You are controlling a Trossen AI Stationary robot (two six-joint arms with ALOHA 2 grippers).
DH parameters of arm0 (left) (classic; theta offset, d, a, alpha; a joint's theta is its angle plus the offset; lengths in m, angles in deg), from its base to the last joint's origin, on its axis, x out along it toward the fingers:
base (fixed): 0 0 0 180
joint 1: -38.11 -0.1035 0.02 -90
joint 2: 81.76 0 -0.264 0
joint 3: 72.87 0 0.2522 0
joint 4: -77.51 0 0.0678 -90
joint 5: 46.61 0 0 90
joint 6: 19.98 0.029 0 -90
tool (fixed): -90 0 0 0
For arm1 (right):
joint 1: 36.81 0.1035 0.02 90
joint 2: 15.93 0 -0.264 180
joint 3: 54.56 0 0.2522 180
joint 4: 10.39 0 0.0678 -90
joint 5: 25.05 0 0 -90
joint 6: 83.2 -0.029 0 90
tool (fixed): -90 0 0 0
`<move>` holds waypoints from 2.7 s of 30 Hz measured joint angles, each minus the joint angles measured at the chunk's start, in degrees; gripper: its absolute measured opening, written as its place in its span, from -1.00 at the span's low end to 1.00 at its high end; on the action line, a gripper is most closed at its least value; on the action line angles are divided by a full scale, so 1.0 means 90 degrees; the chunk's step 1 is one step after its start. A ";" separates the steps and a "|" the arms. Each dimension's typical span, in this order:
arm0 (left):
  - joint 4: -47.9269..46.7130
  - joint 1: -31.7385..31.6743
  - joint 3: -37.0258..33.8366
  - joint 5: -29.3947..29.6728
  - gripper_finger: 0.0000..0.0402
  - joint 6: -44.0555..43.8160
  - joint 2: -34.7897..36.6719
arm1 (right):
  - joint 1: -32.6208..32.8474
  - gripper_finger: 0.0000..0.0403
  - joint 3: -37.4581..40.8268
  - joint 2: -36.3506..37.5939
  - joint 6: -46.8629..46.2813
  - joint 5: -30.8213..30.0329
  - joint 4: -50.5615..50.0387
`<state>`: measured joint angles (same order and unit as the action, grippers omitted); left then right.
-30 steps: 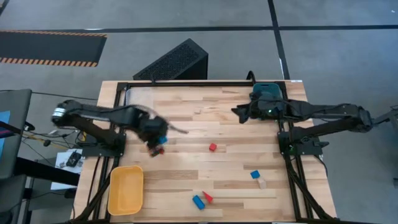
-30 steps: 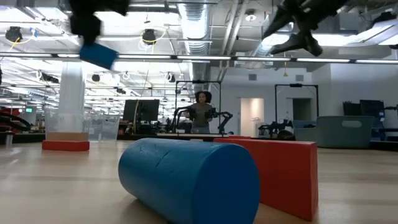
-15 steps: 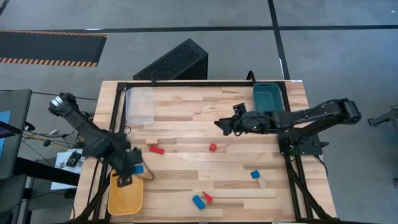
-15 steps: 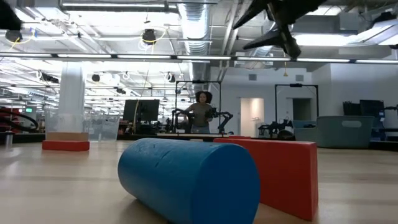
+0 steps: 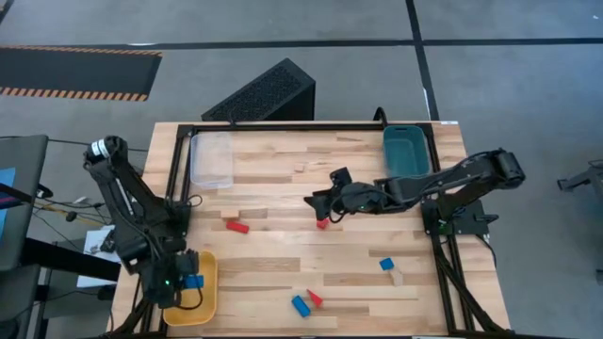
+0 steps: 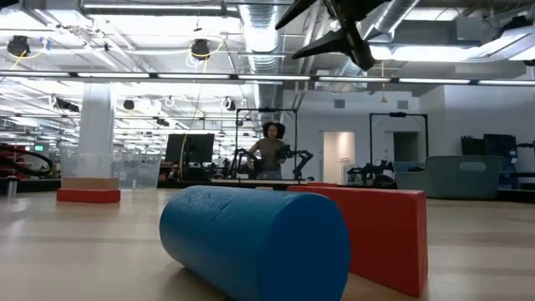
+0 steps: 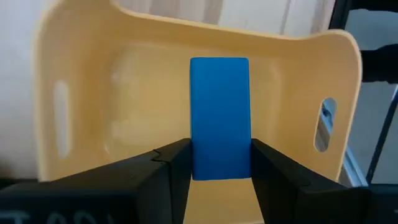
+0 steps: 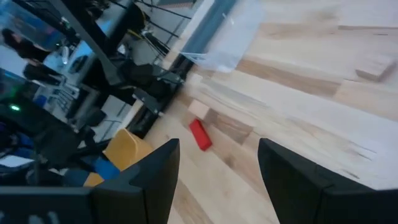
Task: Sort & place blocks by color
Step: Put the top blue block into the yellow bin
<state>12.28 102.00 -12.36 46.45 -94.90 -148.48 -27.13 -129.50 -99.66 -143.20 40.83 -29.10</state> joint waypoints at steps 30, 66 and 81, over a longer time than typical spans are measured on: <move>0.0179 0.0176 -0.0258 0.0159 0.05 -0.0828 -0.0604 | -0.0401 0.21 -0.1150 -0.0107 0.0421 0.0241 -0.2069; 0.7391 -0.4570 0.0187 0.3403 0.06 0.4139 -0.1621 | 0.1849 0.21 -0.1148 0.2338 -0.0417 -0.0967 -0.6872; 0.7077 -0.5392 0.2999 0.2606 0.06 0.5196 -0.4351 | 0.2018 0.21 -0.1148 0.2967 0.0660 -0.1145 -0.7225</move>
<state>75.97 53.47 14.63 69.91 -48.14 -187.64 -8.97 -139.83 -72.96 -137.26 30.52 -94.13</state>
